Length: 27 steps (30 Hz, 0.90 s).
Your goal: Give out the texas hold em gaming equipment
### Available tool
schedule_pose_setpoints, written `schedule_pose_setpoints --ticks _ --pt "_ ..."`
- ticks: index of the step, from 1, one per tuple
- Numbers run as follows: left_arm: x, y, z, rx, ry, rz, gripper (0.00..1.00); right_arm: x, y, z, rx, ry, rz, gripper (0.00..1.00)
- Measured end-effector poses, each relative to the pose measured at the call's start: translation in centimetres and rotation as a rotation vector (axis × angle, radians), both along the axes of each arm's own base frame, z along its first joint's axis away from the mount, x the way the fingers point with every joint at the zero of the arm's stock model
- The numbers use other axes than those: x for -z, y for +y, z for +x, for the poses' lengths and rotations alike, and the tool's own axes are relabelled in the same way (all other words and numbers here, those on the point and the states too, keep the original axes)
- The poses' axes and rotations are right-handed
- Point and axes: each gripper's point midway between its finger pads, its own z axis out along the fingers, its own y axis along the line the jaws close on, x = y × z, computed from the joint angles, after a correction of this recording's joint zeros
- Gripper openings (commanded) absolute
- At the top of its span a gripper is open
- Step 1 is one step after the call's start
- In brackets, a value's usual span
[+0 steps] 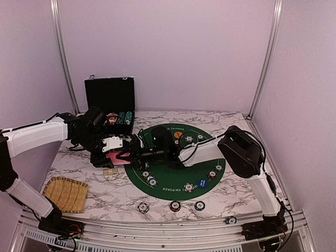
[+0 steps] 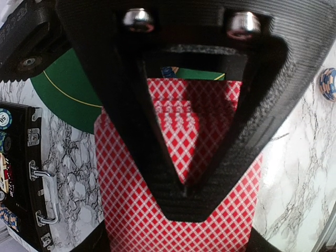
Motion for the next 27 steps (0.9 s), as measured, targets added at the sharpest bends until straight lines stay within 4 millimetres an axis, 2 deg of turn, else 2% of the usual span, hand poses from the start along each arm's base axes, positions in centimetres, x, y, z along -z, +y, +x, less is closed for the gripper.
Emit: schedule_pose_setpoints --ticks 3,4,5,9,18,21,24,27 --pt "0.3 0.0 -0.1 -0.004 0.009 0.011 0.83 -0.4 0.1 -0.2 -0.008 0.005 0.016 0.15" --pt "0.4 0.0 -0.1 -0.007 0.01 0.014 0.93 -0.5 0.1 -0.2 -0.009 0.008 0.021 0.14" --pt "0.4 -0.1 -0.1 -0.008 0.008 0.016 0.98 -0.6 0.1 -0.2 -0.01 0.009 0.024 0.14" --pt "-0.1 -0.5 0.1 -0.006 -0.003 0.003 0.99 -0.3 -0.2 0.0 -0.004 0.017 0.021 0.14" --pt "-1.4 -1.7 0.2 0.019 -0.011 -0.045 0.99 2.2 -1.5 -0.4 0.001 0.064 -0.016 0.13" --pt "-1.7 -1.6 0.0 0.023 -0.005 -0.045 0.99 2.7 -2.7 -0.5 0.012 0.077 -0.033 0.13" --pt "-2.0 -1.1 0.0 0.014 -0.005 -0.043 0.99 2.6 -4.1 -0.1 0.031 0.074 -0.049 0.13" --pt "-2.0 0.0 0.5 -0.023 -0.002 -0.041 0.99 1.1 -5.2 1.1 0.062 0.03 -0.06 0.13"
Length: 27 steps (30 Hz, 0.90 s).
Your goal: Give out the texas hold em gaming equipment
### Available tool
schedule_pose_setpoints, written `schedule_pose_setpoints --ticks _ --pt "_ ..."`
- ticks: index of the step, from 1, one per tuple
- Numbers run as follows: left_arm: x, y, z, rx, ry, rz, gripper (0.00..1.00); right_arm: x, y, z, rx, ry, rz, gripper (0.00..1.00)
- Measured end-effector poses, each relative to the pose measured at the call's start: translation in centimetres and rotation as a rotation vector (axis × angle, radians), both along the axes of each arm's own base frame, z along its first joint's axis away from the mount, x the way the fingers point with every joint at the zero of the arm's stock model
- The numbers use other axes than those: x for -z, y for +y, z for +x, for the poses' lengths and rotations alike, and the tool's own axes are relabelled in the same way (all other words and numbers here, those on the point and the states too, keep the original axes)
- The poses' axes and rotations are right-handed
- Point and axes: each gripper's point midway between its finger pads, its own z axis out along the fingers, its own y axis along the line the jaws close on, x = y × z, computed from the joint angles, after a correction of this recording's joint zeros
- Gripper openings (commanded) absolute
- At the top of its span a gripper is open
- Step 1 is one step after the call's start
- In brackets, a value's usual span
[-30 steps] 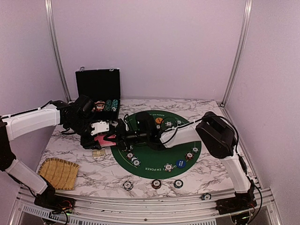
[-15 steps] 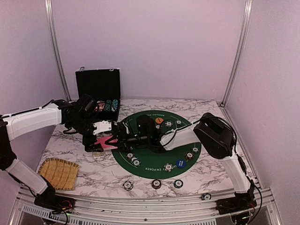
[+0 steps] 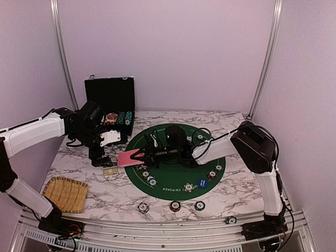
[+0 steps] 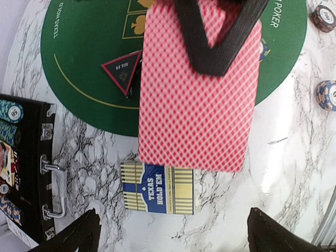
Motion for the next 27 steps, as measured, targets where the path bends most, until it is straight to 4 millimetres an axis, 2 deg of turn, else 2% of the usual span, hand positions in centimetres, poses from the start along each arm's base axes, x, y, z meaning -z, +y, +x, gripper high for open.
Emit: schedule_pose_setpoints --ticks 6,9,11,15,19,22,24,27 --pt "0.0 2.3 1.4 -0.086 -0.002 0.017 0.99 -3.5 -1.3 1.5 0.027 -0.143 -0.07 0.11" --pt "0.0 2.5 1.5 -0.099 -0.001 0.019 0.99 -3.8 -1.9 2.7 0.05 -0.243 -0.209 0.1" --pt "0.0 2.5 1.5 -0.106 0.0 0.018 0.99 -3.2 -3.0 3.4 0.063 -0.309 -0.332 0.09" --pt "0.0 2.6 1.6 -0.116 0.002 0.015 0.99 -1.1 -7.0 4.1 0.062 -0.415 -0.632 0.07" --pt "0.0 2.7 1.6 -0.128 0.005 0.011 0.99 1.7 -11.5 3.4 0.003 -0.456 -0.9 0.06" --pt "0.0 2.6 1.6 -0.131 0.009 0.007 0.99 2.9 -14.3 2.9 -0.043 -0.47 -1.049 0.06" --pt "0.1 2.6 1.5 -0.131 0.012 0.004 0.99 3.1 -15.2 2.8 -0.069 -0.485 -1.114 0.06" --pt "0.4 2.7 1.3 -0.131 0.02 0.006 0.99 2.9 -15.4 2.8 -0.102 -0.511 -1.163 0.07"
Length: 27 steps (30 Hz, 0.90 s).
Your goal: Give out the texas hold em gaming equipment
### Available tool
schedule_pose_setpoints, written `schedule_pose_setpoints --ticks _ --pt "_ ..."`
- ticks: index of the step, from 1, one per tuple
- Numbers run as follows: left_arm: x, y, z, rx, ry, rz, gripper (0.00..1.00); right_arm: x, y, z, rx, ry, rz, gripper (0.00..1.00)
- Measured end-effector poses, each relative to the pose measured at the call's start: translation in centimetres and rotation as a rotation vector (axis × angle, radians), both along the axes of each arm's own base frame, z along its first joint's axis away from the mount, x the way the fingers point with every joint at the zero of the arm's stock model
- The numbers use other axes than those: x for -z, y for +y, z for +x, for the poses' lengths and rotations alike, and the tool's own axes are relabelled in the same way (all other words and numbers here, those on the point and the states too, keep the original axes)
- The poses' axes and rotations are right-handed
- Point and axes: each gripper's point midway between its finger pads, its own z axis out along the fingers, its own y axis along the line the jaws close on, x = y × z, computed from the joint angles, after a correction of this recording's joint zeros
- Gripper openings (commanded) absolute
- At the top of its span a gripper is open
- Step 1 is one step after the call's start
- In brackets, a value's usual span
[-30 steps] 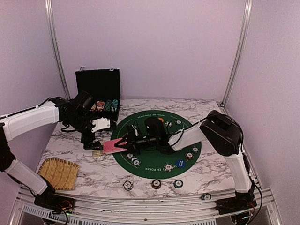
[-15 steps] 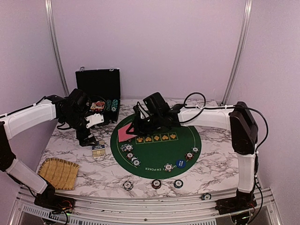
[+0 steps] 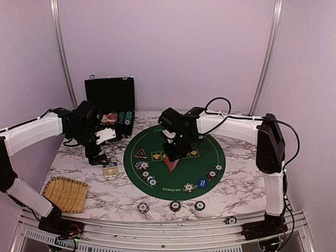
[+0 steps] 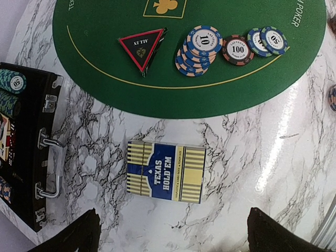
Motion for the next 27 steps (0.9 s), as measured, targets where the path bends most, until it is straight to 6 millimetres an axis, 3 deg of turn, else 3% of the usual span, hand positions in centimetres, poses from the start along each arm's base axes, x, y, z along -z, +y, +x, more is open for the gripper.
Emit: schedule_pose_setpoints --ticks 10,19,21,27 --pt "0.5 0.1 -0.6 0.003 0.015 -0.002 0.99 2.0 2.3 0.1 -0.079 -0.009 -0.113 0.19" --pt "0.1 0.1 -0.6 0.004 0.005 -0.007 0.99 3.0 2.1 0.3 -0.085 -0.014 -0.165 0.3" --pt "0.2 0.2 -0.7 0.004 0.006 -0.006 0.99 3.1 2.1 0.3 -0.084 -0.014 -0.167 0.29" --pt "0.2 0.2 -0.7 0.004 0.006 -0.006 0.99 3.0 2.1 0.5 -0.081 -0.019 -0.165 0.15"
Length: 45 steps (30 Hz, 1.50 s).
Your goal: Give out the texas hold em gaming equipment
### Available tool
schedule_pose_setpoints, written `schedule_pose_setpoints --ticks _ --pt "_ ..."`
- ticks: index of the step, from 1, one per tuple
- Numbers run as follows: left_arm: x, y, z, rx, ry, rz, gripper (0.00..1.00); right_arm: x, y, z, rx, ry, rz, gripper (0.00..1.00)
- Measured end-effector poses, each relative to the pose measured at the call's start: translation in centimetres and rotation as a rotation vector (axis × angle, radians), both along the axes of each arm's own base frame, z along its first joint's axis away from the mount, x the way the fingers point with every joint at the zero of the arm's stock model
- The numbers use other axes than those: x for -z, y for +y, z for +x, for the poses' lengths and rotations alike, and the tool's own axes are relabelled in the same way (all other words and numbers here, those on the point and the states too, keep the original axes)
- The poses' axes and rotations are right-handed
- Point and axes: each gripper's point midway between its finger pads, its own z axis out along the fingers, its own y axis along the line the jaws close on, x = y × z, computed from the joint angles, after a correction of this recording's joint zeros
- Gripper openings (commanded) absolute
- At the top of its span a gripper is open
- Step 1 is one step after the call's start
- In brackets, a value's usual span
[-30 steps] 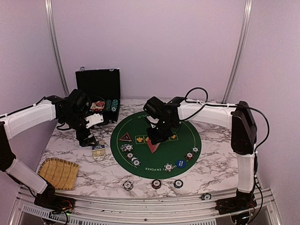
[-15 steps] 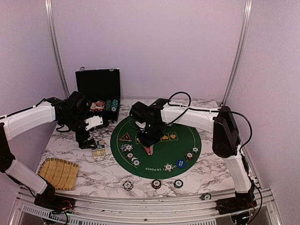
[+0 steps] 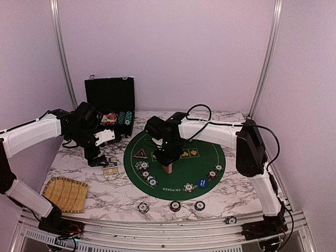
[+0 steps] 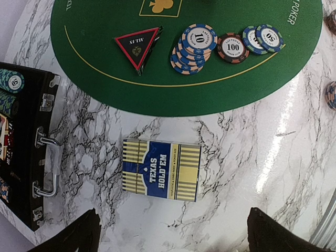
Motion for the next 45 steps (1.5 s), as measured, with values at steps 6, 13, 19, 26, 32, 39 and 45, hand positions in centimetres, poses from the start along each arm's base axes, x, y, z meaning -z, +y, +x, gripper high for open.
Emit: schedule_pose_setpoints --ticks 6,13,19,26,32,39,45 --pt "0.0 0.0 0.0 0.0 0.0 -0.001 0.99 0.0 0.0 0.1 0.005 -0.006 -0.002 0.01" --pt "-0.9 -0.7 0.2 -0.014 -0.004 -0.033 0.99 -0.5 0.0 0.3 0.038 0.01 0.062 0.0" --pt "-3.6 -2.9 1.0 0.007 -0.054 -0.098 0.99 -4.6 1.5 0.0 0.116 0.076 0.375 0.0" --pt "-4.9 -6.4 -0.6 0.106 -0.069 -0.138 0.99 -9.3 6.6 -1.7 0.144 0.214 0.807 0.0" --pt "-5.0 -8.2 -2.1 0.151 -0.043 -0.167 0.99 -9.2 9.1 -3.6 0.178 0.364 0.973 0.0" --pt "-5.2 -9.1 -2.2 0.139 -0.027 -0.212 0.99 -12.8 12.1 -4.6 0.161 0.458 1.2 0.0" --pt "-5.6 -9.7 -2.1 0.132 -0.026 -0.248 0.99 -12.6 13.9 -5.4 0.15 0.532 1.264 0.0"
